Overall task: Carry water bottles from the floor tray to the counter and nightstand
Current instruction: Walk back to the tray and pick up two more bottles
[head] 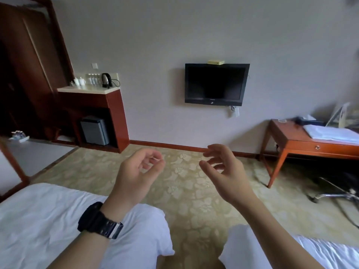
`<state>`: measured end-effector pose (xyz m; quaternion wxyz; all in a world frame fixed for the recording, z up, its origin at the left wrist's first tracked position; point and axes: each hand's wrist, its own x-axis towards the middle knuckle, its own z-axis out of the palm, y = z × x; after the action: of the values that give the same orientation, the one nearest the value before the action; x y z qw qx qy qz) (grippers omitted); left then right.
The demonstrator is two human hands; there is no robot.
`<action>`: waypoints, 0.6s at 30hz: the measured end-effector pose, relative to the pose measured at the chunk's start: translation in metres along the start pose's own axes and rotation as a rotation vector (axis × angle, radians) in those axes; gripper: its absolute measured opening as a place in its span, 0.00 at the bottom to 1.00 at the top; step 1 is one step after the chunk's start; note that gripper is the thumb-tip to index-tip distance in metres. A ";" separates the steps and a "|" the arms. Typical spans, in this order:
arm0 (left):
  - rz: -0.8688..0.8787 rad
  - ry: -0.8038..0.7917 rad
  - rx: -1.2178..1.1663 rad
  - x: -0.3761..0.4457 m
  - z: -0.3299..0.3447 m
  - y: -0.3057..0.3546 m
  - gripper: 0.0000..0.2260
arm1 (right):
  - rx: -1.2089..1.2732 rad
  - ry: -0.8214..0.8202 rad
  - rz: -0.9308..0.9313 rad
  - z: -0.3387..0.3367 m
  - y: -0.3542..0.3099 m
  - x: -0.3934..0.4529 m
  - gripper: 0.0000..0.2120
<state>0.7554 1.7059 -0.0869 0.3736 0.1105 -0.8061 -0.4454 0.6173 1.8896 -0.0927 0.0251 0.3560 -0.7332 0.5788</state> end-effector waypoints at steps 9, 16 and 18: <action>0.067 -0.060 -0.004 0.189 0.072 -0.124 0.14 | -0.072 0.031 0.031 0.033 0.111 0.188 0.19; 0.102 -0.129 -0.050 0.379 0.124 -0.187 0.11 | -0.119 0.100 0.044 0.047 0.162 0.367 0.17; 0.112 -0.140 -0.055 0.425 0.140 -0.200 0.11 | -0.137 0.118 0.037 0.044 0.178 0.409 0.17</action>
<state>0.3305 1.4614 -0.0781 0.3436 0.0236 -0.8226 -0.4525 0.2309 1.6637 -0.0720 0.0818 0.3051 -0.7748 0.5476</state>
